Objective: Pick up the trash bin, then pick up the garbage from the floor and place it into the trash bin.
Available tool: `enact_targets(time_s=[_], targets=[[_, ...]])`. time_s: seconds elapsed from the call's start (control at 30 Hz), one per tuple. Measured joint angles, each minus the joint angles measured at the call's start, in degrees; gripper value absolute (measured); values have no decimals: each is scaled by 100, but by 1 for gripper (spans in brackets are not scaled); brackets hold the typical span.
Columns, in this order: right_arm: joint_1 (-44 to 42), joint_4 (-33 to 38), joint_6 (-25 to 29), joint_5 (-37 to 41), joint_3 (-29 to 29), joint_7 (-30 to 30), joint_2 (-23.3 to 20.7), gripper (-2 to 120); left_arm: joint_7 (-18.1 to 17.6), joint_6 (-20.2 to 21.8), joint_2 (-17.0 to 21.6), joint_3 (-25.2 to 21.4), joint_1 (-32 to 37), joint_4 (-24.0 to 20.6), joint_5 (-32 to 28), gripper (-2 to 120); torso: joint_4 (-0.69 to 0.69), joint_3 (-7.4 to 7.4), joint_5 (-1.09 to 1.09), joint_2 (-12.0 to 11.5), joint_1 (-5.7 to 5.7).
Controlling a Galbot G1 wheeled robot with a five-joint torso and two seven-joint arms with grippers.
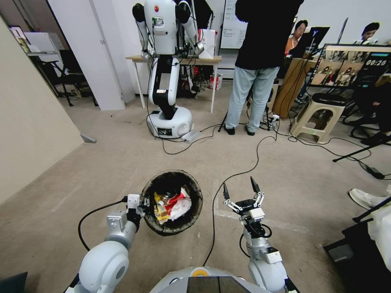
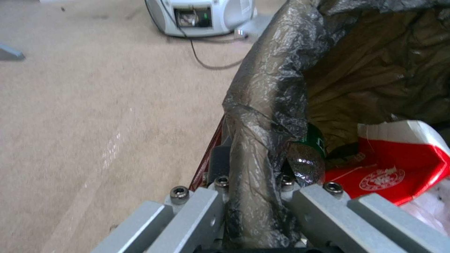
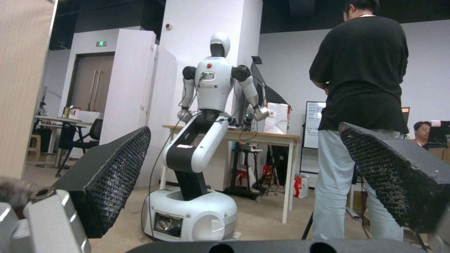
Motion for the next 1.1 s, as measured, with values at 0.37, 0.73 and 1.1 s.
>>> enact_targets(time_s=[0.37,0.73,1.1], targets=[[-117,-62,36,-164,25,0,96,100,64,74,41,4,-40,76,-30,0,0,0,0,0,0],[-145,-124,94,-229,27,2,193,100,-48,914,310,52,-126,126,-1263,0,0,0,1,0,0],[-128,-151,142,-213,30,0,211,100,-50,1058,214,20,-240,526,-2139,0,0,0,1,0,0]])
